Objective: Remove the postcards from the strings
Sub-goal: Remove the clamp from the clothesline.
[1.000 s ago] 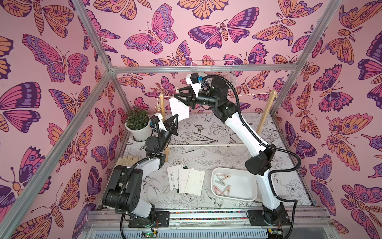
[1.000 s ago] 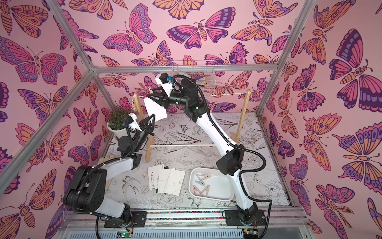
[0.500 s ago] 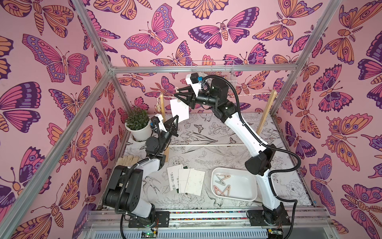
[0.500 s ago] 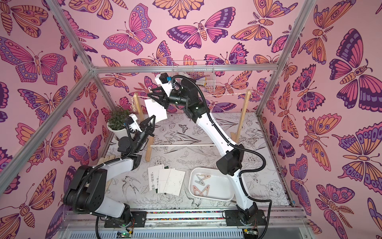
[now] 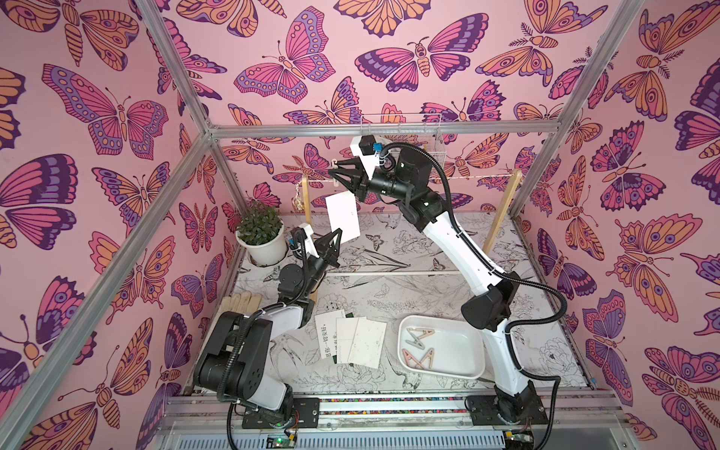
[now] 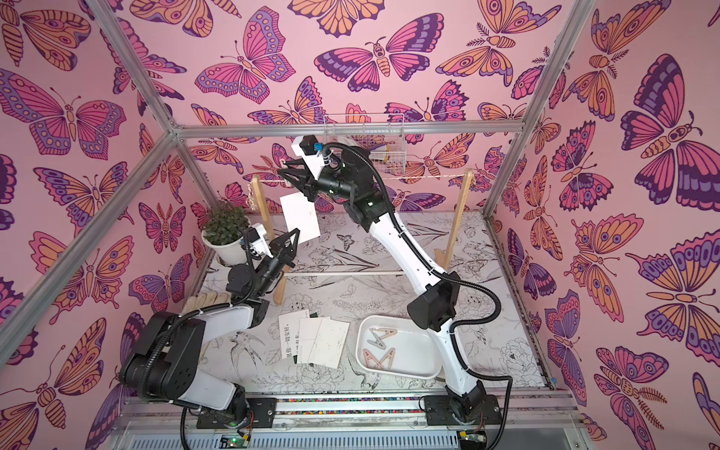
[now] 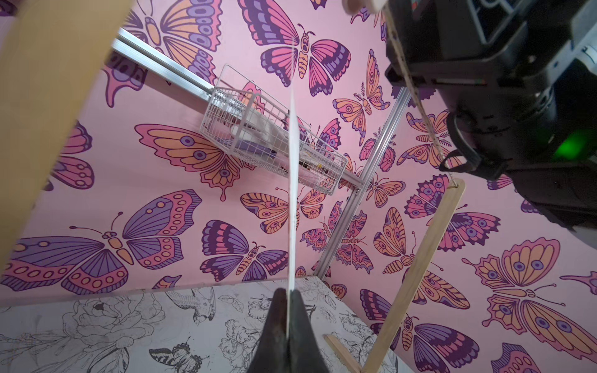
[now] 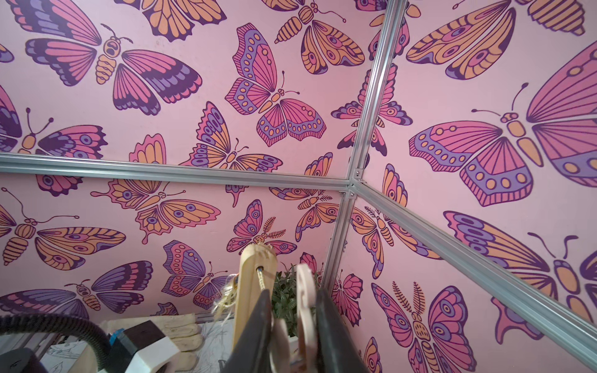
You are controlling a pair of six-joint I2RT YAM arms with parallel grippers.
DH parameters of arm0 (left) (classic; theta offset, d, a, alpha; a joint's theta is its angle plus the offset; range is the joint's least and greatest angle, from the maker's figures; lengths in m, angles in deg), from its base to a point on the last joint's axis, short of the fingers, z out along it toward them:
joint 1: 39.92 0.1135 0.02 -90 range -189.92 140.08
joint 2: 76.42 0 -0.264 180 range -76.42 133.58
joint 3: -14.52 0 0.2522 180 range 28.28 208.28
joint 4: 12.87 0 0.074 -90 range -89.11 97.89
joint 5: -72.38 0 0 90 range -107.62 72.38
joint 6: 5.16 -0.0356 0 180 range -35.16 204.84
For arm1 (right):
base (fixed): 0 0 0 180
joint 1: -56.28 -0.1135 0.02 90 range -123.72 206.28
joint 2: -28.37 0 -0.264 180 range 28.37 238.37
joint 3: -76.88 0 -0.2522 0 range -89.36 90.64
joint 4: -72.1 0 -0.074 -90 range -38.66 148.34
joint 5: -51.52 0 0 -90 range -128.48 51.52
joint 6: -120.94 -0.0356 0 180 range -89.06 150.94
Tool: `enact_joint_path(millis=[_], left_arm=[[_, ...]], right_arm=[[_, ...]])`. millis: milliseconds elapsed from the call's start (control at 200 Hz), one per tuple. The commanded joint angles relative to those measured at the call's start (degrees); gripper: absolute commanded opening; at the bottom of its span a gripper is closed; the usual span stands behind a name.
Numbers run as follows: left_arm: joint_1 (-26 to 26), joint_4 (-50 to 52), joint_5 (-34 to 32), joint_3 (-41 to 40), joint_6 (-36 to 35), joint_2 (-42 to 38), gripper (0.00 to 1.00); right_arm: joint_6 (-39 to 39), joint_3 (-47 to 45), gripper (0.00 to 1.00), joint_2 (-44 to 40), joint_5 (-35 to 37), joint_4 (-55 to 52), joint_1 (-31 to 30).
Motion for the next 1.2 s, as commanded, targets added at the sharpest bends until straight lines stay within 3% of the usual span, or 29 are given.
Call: enact_joint_path(millis=[0,366,761,896,1042,1197], left_arm=[[-1.0,-2.3,1.2,-1.0,1.2,-1.8,0.04],[-3.4,-2.3,1.5,-1.9,3.5,-1.6,0.04],[-4.3,-2.3,1.3,-3.8,4.9,-2.7,0.04],[-4.5,-2.3,1.2,-4.5,5.9,-3.2,0.04],[-4.5,-2.3,0.3,-7.1,10.2,-4.3,0.02],[-4.4,-1.4,-3.2,-14.3,23.2,-8.5,0.00]], right_arm=[[1.2,1.9,0.13,-0.6,1.4,2.1,-0.4],[2.2,1.9,0.07,-1.3,2.2,3.5,-0.5],[5.0,-0.6,0.04,-4.6,-3.3,6.0,-0.5],[5.6,-5.9,0.04,-8.6,-3.4,8.2,-0.6],[6.9,-12.2,0.03,-14.7,-0.1,7.1,-1.3],[8.4,-29.4,0.01,-27.9,14.6,5.3,-3.8]])
